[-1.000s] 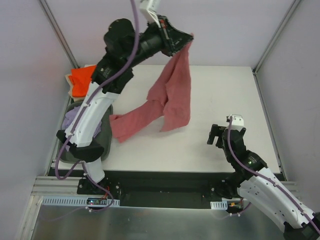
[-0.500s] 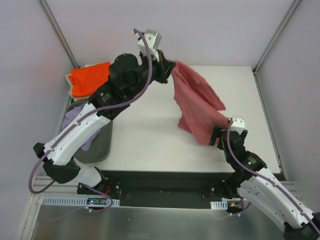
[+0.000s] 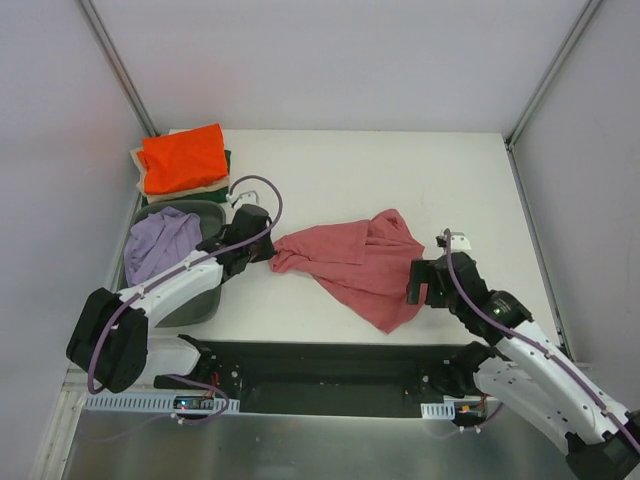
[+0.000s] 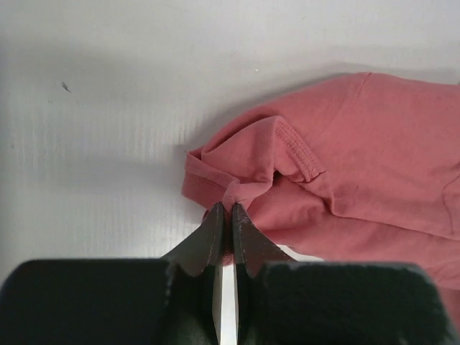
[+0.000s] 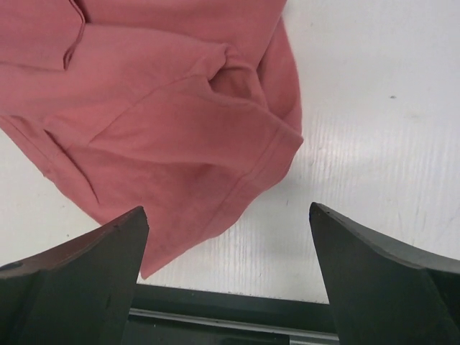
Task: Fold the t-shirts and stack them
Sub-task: Move the tshirt to the center of the board, then flatten out the tshirt
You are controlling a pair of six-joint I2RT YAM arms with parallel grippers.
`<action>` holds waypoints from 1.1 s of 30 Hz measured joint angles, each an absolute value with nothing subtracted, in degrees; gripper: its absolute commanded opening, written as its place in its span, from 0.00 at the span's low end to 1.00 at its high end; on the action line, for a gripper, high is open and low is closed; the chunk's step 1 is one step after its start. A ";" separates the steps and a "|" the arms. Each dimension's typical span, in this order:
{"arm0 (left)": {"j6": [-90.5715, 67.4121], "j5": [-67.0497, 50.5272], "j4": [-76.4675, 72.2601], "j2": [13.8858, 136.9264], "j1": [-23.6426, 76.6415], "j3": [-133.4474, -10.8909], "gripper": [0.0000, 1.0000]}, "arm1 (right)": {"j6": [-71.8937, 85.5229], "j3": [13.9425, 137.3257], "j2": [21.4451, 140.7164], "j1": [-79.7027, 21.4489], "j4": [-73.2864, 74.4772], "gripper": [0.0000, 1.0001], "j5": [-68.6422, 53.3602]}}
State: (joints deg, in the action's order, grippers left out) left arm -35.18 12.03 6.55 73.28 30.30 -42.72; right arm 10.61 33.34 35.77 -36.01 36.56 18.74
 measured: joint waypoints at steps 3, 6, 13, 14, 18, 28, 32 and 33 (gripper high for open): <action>-37.43 12.10 5.52 71.48 30.28 -40.88 0.00 | 11.38 33.54 39.53 -35.86 37.15 0.99 16.62; -38.70 12.32 4.78 68.86 30.28 -39.57 0.00 | 12.40 33.54 43.68 -34.65 37.47 0.95 16.43; -40.53 12.32 3.68 66.50 30.28 -38.44 0.00 | 14.94 31.18 53.54 -27.16 30.89 0.75 9.91; -40.64 12.32 3.66 66.50 30.28 -38.37 0.00 | 15.18 30.48 55.16 -26.26 29.10 0.71 7.86; -41.08 12.51 3.62 66.39 30.28 -38.00 0.00 | 16.32 27.97 59.31 -24.64 23.53 0.65 1.04; -41.17 14.04 3.60 65.52 30.28 -37.50 0.00 | 15.66 27.05 60.84 -23.42 15.73 0.01 -0.71; -41.39 14.24 3.77 63.90 30.28 -37.58 0.00 | 14.68 28.75 55.35 -23.42 19.27 0.01 -0.97; -41.36 14.35 4.08 63.33 30.28 -37.87 0.00 | 14.31 30.52 53.17 -23.42 21.56 0.01 -0.91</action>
State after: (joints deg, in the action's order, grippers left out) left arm -41.36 14.35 4.08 63.33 30.28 -37.87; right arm 14.31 30.52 53.17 -23.42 21.56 -0.91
